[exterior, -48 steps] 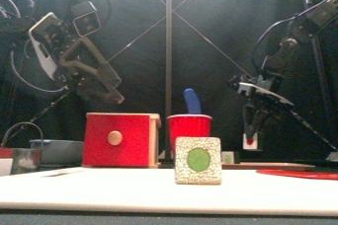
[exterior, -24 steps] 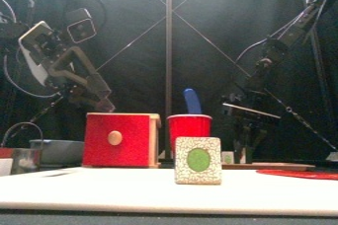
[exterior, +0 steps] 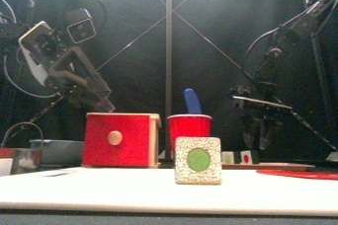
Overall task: Place sushi on board then cut the sushi with the knife then place the pieces on the plate
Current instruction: Place the 4 sushi pieces on the plate
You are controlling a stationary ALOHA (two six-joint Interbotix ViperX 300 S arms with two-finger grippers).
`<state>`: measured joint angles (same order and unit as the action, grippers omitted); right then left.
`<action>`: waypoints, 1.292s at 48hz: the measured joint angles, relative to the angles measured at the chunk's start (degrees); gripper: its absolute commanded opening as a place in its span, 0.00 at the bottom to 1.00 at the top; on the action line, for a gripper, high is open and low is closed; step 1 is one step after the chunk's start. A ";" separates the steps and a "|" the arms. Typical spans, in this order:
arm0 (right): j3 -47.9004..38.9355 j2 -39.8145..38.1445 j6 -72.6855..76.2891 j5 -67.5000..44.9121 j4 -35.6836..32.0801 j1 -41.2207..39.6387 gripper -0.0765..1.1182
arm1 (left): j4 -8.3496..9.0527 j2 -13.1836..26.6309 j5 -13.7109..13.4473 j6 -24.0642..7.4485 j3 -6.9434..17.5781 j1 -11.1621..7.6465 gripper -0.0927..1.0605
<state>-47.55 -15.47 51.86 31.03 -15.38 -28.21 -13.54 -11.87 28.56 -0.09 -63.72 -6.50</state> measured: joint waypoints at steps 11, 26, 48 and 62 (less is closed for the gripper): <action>1.05 1.85 -0.26 -11.25 -6.59 26.63 0.75 | 0.26 0.00 0.00 -0.26 2.46 0.00 0.86; 16.26 20.13 -0.44 -12.30 -9.14 42.19 0.75 | 0.53 -0.09 0.00 -0.26 3.87 0.09 0.86; 18.19 24.08 -0.44 -12.04 -11.07 42.01 0.75 | 0.53 0.00 0.00 -0.26 3.87 0.09 0.86; 19.86 26.46 -0.44 -12.04 -11.25 42.01 0.75 | 4.13 -3.69 0.00 -0.26 3.87 -0.53 0.86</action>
<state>-27.69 10.99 51.42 18.98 -26.63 13.80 -9.40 -15.56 28.56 -0.35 -59.85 -7.03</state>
